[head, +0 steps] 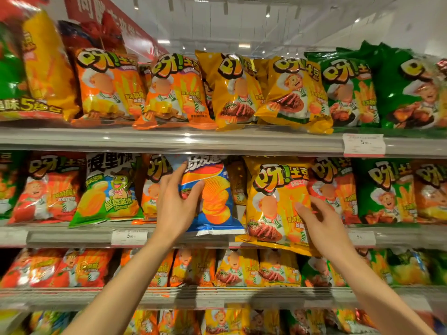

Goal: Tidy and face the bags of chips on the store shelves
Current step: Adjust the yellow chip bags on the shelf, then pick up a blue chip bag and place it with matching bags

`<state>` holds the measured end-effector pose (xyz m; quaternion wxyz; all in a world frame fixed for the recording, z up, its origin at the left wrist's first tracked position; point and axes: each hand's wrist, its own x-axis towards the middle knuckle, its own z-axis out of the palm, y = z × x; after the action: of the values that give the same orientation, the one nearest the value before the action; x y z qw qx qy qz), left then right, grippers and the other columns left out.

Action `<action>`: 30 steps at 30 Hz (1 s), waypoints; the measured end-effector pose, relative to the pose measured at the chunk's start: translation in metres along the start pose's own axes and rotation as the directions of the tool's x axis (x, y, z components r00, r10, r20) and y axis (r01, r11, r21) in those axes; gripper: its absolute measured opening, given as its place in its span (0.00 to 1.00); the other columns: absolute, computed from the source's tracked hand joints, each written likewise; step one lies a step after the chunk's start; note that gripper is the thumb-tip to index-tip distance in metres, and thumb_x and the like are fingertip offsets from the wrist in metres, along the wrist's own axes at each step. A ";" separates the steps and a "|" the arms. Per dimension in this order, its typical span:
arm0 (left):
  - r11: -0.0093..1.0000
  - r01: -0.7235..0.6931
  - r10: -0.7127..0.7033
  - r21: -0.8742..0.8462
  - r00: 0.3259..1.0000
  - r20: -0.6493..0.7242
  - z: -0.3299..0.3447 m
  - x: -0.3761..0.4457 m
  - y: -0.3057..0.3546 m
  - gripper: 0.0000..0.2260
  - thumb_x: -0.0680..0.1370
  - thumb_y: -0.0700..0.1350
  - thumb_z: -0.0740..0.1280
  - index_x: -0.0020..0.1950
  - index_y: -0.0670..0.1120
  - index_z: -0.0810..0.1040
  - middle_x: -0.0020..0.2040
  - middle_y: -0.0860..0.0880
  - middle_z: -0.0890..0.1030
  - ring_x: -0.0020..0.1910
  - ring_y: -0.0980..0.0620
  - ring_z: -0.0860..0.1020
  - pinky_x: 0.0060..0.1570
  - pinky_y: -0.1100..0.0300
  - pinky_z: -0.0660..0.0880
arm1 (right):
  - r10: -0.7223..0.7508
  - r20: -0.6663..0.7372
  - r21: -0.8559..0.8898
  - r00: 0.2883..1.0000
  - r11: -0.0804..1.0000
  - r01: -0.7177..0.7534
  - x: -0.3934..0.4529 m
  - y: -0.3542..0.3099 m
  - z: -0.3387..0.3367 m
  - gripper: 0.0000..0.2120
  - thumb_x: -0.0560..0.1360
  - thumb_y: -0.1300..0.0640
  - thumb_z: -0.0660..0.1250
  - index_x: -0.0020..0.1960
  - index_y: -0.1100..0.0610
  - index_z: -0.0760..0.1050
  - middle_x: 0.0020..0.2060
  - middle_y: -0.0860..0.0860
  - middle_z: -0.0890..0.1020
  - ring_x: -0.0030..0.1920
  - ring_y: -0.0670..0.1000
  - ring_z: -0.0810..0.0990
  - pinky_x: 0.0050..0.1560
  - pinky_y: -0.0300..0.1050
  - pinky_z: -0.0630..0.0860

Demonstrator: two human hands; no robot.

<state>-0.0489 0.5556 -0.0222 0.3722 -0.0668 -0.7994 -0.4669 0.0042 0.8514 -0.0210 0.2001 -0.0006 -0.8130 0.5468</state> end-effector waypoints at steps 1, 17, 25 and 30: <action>1.000 -0.004 0.004 0.002 1.000 -0.011 -0.010 -0.003 -0.005 0.27 0.78 0.55 0.70 0.75 0.54 0.67 0.60 0.54 0.70 0.63 0.54 0.70 0.60 0.57 0.69 | -0.004 0.004 0.000 1.000 1.000 0.004 0.000 -0.001 0.006 0.13 0.81 0.52 0.64 0.65 0.52 0.74 0.47 0.41 0.81 0.37 0.26 0.77 0.34 0.21 0.69; 0.999 -0.012 0.014 0.045 0.999 -0.046 -0.101 -0.028 -0.049 0.26 0.78 0.53 0.70 0.74 0.54 0.69 0.64 0.50 0.74 0.59 0.75 0.66 0.54 0.81 0.63 | -0.064 0.029 -0.424 0.998 0.903 0.070 0.042 -0.031 0.153 0.26 0.83 0.50 0.57 0.78 0.59 0.59 0.73 0.59 0.69 0.70 0.61 0.71 0.64 0.54 0.71; 0.999 0.038 -0.038 0.007 0.998 -0.040 -0.099 -0.035 -0.051 0.27 0.77 0.55 0.70 0.74 0.55 0.69 0.64 0.52 0.72 0.58 0.73 0.68 0.57 0.69 0.67 | -0.388 0.335 -0.735 0.859 0.463 0.495 0.034 -0.005 0.149 0.35 0.81 0.36 0.51 0.81 0.51 0.49 0.80 0.61 0.51 0.80 0.61 0.50 0.77 0.56 0.52; 0.999 0.050 -0.050 -0.011 0.998 -0.036 -0.098 -0.035 -0.049 0.26 0.77 0.54 0.71 0.74 0.55 0.69 0.64 0.53 0.72 0.62 0.62 0.72 0.61 0.59 0.72 | -0.313 0.390 -0.742 0.866 0.450 0.496 0.049 -0.008 0.155 0.36 0.80 0.33 0.46 0.81 0.49 0.44 0.81 0.58 0.47 0.80 0.60 0.45 0.78 0.56 0.49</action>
<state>0.0062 0.4594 -0.0511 0.3744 -0.0402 -0.7917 -0.4810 -0.0894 0.7214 -0.0477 0.2197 0.1543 -0.9626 0.0352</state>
